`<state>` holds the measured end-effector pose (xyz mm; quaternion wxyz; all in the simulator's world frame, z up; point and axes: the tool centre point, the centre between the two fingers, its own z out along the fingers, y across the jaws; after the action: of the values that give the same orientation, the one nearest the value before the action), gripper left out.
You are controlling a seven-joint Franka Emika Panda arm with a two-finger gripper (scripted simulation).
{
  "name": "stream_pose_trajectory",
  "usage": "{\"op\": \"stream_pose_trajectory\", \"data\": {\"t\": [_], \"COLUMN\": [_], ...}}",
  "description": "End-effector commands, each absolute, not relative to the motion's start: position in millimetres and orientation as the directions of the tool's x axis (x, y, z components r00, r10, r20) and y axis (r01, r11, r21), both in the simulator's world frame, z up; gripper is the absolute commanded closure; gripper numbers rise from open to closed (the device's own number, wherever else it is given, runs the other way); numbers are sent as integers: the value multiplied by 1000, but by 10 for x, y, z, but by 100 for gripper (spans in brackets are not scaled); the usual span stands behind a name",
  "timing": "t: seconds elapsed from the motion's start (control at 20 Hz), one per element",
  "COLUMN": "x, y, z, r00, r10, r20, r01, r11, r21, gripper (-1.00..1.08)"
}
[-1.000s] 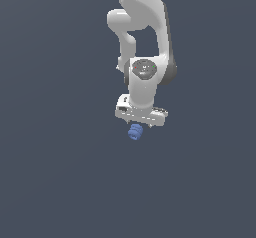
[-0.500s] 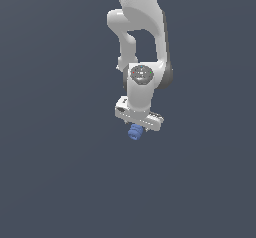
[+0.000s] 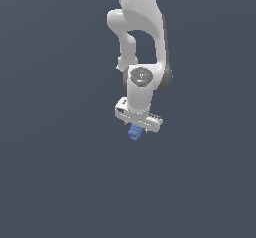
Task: Pick up the object and move it to a goal position.
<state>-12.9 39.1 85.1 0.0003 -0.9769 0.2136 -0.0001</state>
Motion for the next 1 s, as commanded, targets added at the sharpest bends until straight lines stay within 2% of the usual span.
{"op": "stream_pose_trajectory", "data": {"t": [0.0, 0.55, 0.6, 0.95], "x": [-135, -132, -132, -132], "y": [390, 390, 390, 390], "z": [766, 397, 397, 397], "r00": [908, 907, 907, 907], "r10": [-418, -421, -421, -421], "r20": [-1, 0, 0, 0], "r01": [-418, -421, -421, -421], "r11": [-908, -907, -907, -907], "r21": [0, 0, 0, 0], "gripper": [-92, -92, 108, 108]}}
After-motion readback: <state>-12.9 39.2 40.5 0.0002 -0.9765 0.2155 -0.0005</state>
